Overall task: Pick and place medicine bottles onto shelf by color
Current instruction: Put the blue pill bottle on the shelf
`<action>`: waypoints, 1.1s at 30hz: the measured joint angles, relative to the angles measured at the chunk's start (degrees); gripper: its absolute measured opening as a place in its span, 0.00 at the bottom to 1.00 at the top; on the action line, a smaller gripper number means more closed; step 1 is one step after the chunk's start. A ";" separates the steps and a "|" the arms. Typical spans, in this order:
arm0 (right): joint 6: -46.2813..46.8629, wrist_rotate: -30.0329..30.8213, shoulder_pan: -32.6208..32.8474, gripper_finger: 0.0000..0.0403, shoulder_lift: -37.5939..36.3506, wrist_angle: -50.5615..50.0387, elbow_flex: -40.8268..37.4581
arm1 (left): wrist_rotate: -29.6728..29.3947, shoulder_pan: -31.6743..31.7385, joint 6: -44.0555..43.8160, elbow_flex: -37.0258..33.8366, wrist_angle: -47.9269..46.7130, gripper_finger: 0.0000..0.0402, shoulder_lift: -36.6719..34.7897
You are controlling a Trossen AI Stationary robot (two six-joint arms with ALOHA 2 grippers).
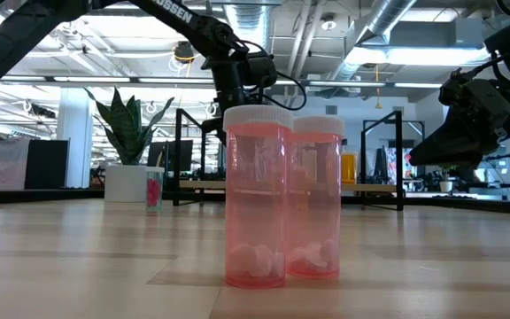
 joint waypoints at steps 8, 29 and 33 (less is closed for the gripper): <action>0.02 0.02 0.00 0.40 0.02 0.00 0.00 | 0.02 -0.02 -1.01 0.00 -0.03 0.31 0.00; 0.00 0.01 0.00 0.40 0.01 0.01 0.00 | -0.99 -0.95 -1.08 -0.07 -0.10 0.31 -0.02; 0.01 0.02 -0.01 0.40 0.00 0.02 0.00 | -1.06 -1.14 -1.08 -0.13 -0.27 0.31 0.95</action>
